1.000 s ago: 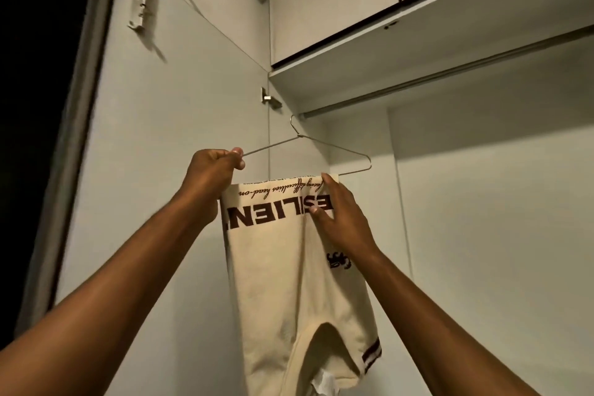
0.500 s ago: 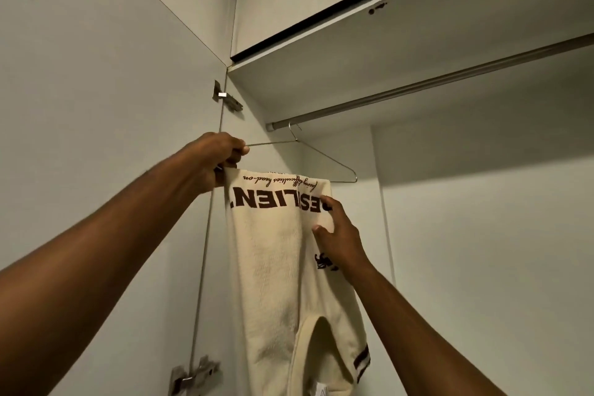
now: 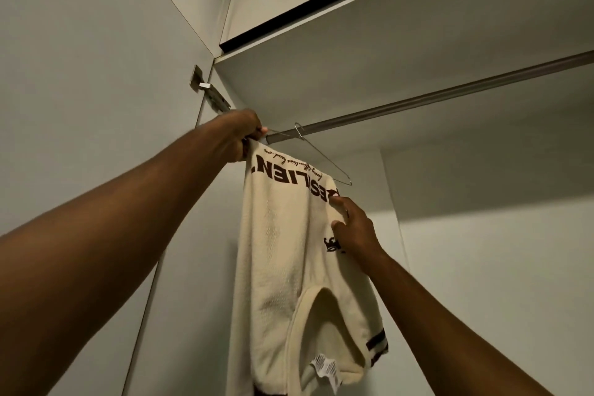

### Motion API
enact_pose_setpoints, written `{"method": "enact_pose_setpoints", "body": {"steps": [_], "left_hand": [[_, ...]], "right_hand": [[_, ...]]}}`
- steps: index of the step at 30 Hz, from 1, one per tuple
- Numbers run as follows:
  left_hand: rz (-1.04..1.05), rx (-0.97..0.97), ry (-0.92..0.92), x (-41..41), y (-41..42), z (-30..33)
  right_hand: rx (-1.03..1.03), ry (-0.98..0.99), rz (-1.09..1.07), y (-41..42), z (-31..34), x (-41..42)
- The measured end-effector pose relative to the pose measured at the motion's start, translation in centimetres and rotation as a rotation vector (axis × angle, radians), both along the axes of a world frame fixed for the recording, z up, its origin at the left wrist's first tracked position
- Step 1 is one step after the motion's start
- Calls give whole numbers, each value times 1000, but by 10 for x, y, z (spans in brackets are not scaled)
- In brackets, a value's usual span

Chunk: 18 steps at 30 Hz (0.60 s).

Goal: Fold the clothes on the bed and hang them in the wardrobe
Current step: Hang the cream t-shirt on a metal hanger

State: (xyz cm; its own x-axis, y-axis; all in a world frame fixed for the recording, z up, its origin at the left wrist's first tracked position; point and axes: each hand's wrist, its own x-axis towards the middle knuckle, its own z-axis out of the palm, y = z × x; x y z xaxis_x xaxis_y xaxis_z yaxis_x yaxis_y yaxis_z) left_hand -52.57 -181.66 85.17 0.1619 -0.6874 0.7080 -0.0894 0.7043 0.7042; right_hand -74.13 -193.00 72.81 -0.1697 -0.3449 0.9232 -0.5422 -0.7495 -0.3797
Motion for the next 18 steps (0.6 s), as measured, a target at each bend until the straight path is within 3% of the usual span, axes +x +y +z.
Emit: {"method": "enact_pose_setpoints", "body": {"steps": [9,18], "left_hand": [[73,-69,60,-11,-59,57],[203,-43,-87,7,-100,97]], "right_hand": [[16,13,-19,-68,67,-4],[44,18,-3,-106,86,5]]}}
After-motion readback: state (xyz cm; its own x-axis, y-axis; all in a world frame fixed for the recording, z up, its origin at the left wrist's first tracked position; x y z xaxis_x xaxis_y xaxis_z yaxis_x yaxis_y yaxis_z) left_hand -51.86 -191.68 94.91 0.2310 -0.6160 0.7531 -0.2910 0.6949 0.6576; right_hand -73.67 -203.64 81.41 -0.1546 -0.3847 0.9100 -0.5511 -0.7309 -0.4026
